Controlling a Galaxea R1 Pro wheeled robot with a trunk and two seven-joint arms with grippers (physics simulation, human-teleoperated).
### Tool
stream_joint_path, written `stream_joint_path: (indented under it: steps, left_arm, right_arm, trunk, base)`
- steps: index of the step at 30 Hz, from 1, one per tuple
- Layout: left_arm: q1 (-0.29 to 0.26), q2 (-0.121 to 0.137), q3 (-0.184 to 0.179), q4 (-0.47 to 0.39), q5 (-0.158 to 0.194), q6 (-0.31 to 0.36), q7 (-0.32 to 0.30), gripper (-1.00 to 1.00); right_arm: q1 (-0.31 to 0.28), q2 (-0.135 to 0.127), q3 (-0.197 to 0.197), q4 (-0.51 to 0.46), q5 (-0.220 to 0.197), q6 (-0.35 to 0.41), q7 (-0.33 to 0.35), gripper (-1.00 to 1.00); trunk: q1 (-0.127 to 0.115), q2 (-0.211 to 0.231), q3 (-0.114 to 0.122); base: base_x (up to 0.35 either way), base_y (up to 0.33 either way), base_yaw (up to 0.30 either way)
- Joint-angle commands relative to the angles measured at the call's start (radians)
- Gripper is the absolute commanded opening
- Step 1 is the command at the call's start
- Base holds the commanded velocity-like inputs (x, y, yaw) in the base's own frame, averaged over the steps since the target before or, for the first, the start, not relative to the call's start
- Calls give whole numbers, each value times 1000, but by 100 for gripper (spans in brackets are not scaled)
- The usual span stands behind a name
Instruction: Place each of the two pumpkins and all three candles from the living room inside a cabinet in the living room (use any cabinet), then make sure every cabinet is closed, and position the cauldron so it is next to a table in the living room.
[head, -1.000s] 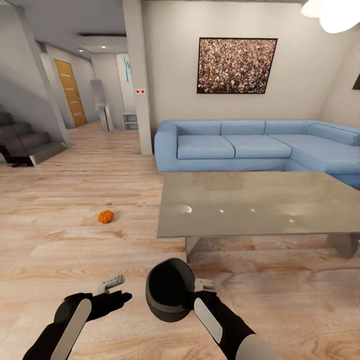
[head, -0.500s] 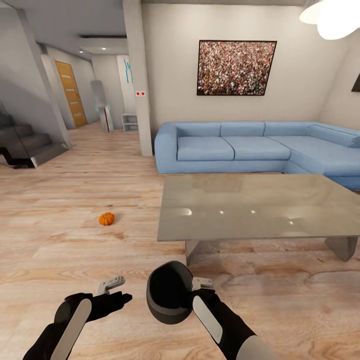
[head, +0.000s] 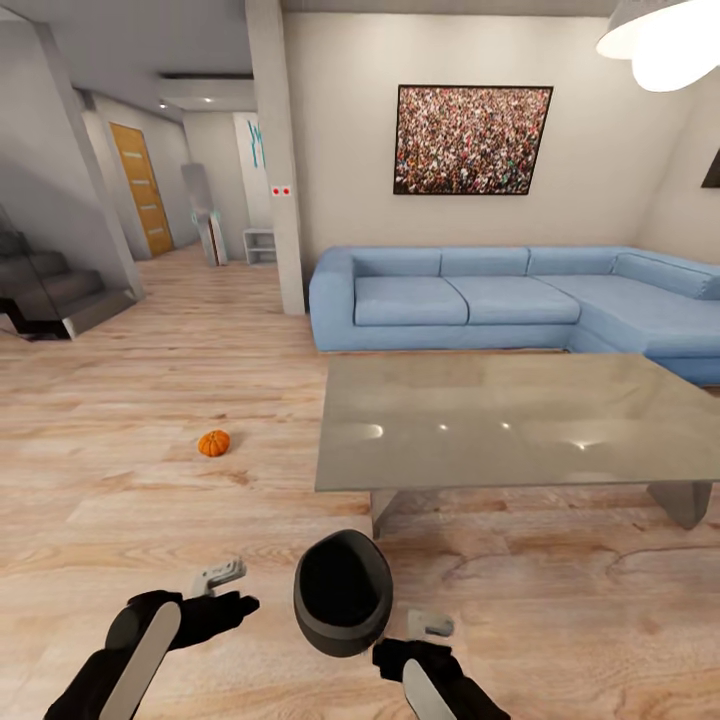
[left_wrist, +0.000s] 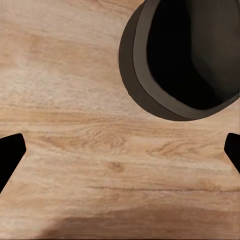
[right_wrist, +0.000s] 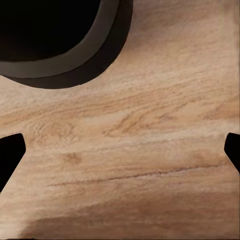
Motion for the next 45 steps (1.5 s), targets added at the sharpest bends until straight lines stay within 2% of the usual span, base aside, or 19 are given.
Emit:
stream_joint_path:
  steps: [1,4,9,14,20,37,38,41,45]
  left_arm:
    - [-1,5,-1,7,11,2,10,100]
    - [-1,22,-1,44,5,-2,10,100]
    - [-1,28,3,76,2,-6,8,100]
    - [-1,27,4,84,2,-6,9,100]
    - [-1,28,7,85,2,-5,10,100]
    - [-1,23,7,84,2,-11,12,100]
    - [-1,23,6,84,2,-11,12,100]
    - [-1,23,6,85,1,-11,12,100]
    - [-1,24,5,85,1,-12,12,100]
  right_arm:
    - [2,-3,3,0,-10,-7,-9,100]
    - [7,-9,2,4,-12,-26,-8,100]
    - [8,-10,2,26,-12,-39,-6,100]
    - [8,-9,3,52,-12,-79,-7,100]
    - [8,-6,4,57,-12,-89,-6,100]
    - [8,-2,3,87,-9,-97,-6,100]
    - [8,0,8,94,-3,-128,-6,100]
    - [8,-1,9,100,-5,-136,-5,100]
    - [8,-6,9,101,-7,-139,-5,100]
  trunk:
    - [-4,7,2]
    - [-16,28,12]
    - [-35,63,27]
    - [-54,98,43]
    - [-77,140,62]
    - [-142,259,106]
    - [-146,266,109]
    - [-157,287,119]
    - [-157,287,119]
  base:
    - [0,0,0]
    - [0,0,0]
    - [0,0,0]
    - [-24,0,0]
    - [-255,0,37]
    - [-61,0,240]
    - [0,0,16]
    - [0,0,7]
    - [0,0,11]
